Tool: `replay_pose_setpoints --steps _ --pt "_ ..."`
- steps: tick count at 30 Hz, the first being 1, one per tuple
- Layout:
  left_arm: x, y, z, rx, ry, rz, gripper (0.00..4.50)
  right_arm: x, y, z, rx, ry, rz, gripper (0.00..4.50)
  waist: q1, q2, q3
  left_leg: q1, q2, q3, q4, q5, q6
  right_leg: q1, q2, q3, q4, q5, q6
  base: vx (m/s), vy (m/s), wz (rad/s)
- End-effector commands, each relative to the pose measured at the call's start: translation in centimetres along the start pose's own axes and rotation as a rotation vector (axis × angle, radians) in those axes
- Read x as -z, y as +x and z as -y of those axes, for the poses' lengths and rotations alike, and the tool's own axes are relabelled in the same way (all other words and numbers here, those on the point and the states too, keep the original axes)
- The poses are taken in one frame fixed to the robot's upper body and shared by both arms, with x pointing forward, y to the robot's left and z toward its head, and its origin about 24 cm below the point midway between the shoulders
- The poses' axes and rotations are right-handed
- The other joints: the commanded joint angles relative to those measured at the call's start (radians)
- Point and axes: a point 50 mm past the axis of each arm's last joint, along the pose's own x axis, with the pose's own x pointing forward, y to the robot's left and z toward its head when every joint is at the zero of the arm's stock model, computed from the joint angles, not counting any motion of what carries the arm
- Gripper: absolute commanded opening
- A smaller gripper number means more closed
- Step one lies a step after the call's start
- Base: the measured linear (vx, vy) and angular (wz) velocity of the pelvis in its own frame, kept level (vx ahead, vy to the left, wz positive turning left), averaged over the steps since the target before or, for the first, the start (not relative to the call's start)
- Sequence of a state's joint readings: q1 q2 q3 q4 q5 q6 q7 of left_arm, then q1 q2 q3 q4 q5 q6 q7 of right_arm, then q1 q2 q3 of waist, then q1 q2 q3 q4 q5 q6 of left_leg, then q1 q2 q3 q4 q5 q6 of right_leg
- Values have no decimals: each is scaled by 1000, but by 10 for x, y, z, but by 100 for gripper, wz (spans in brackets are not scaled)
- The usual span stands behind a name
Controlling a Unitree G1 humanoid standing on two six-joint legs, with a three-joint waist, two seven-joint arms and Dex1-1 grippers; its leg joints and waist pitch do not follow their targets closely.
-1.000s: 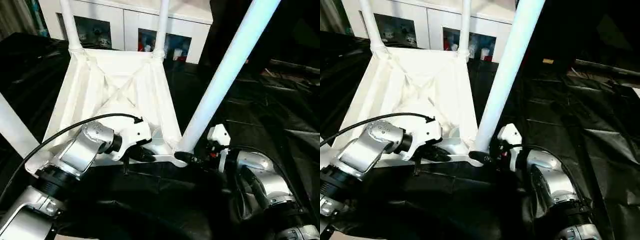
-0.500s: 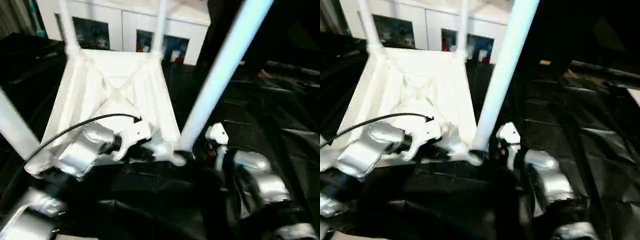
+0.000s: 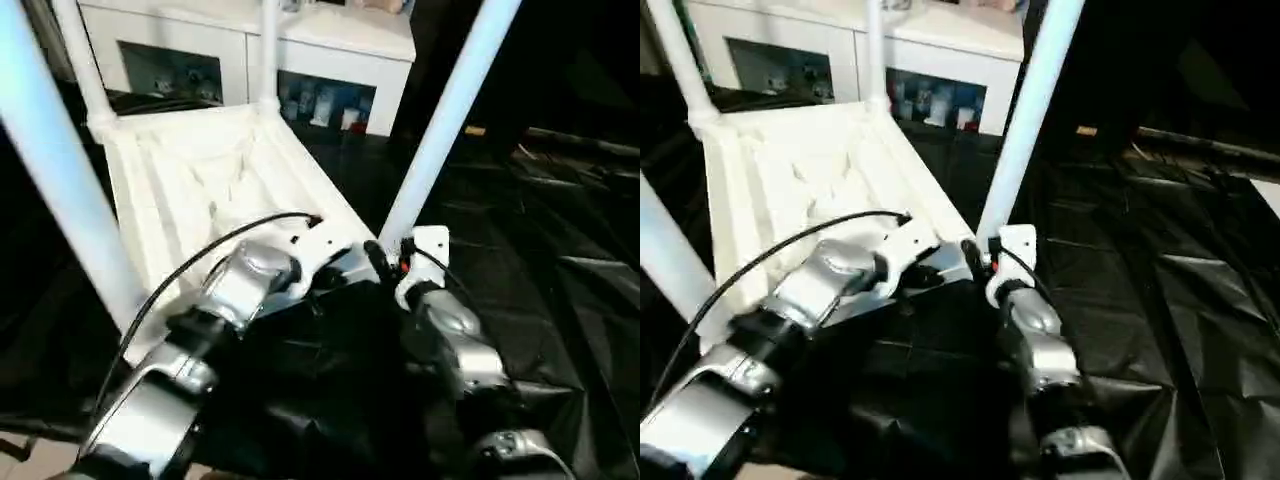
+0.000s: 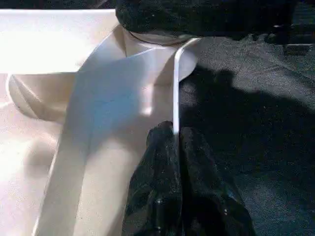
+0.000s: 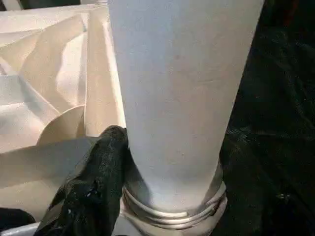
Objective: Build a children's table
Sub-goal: Rotate leg to tighten
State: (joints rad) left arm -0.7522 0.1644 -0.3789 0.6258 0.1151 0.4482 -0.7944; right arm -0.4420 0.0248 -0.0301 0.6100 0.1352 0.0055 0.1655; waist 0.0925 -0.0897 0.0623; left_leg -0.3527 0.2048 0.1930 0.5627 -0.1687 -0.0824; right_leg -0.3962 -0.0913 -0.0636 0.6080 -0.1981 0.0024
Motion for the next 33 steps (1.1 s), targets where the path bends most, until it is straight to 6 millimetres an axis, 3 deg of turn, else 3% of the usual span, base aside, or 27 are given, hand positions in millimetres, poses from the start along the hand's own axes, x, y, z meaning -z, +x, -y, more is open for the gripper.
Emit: replay_pose_setpoints --steps 1,5,8,13,14,16,17,21,24,27,33 --pt "10 9 10 38 23 -62 0 10 -2 -24 -149 13 -21 317 -1 21 -39 8 24 -25 -80 -407 -20 18 -54 43 -105 -405 -102 0 0 0" --pt "12 6 9 63 38 -63 0 6 -5 -20 -183 -25 -3 348 -1 21 -39 3 26 -23 -82 -370 -11 22 -54 44 -99 -363 -119 0 0 0" --pt "18 -4 10 128 41 -47 0 0 -12 -4 -279 -83 2 362 0 19 -39 1 28 -20 -80 -349 2 27 -54 45 -97 -340 -131 0 0 0" --pt "29 -20 14 261 66 -24 0 -9 -34 11 -553 -141 -23 362 8 18 -40 -3 30 -14 -72 -256 45 37 -51 46 -83 -204 -174 0 0 0" --pt "31 -24 13 280 63 -24 0 -9 -39 13 -611 -167 -40 362 6 18 -40 -8 30 -14 -71 -227 55 40 -50 45 -77 -166 -188 0 0 0" --pt "32 -27 12 291 62 -23 0 -9 -42 15 -642 -185 -52 362 8 22 -42 -3 31 -11 -68 -196 62 36 -48 45 -71 -105 -213 0 0 0" --pt "33 -29 12 308 61 -22 0 -9 -44 17 -663 -198 -60 362 8 13 -40 -7 29 -10 -68 -184 64 38 -48 44 -69 -94 -221 0 0 0" --pt "38 -47 16 436 105 -10 0 -11 -48 22 -739 -237 -93 362 12 25 -42 0 31 -8 -68 -183 62 37 -49 44 -65 -90 -237 0 0 0" --pt "40 -53 17 473 101 -17 0 -11 -50 21 -786 -246 -117 362 15 28 -44 4 32 -5 -64 -155 64 36 -47 44 -57 -19 -264 0 0 0" --pt "41 -56 16 476 117 -24 0 -8 -55 20 -842 -256 -157 362 23 34 -44 4 32 -5 -65 -165 60 39 -48 44 -57 -25 -261 0 0 0" --pt "43 -57 15 476 117 -32 0 -8 -55 20 -845 -253 -155 333 24 33 -46 2 30 -7 -64 -172 42 43 -52 45 -57 -39 -254 0 0 0"
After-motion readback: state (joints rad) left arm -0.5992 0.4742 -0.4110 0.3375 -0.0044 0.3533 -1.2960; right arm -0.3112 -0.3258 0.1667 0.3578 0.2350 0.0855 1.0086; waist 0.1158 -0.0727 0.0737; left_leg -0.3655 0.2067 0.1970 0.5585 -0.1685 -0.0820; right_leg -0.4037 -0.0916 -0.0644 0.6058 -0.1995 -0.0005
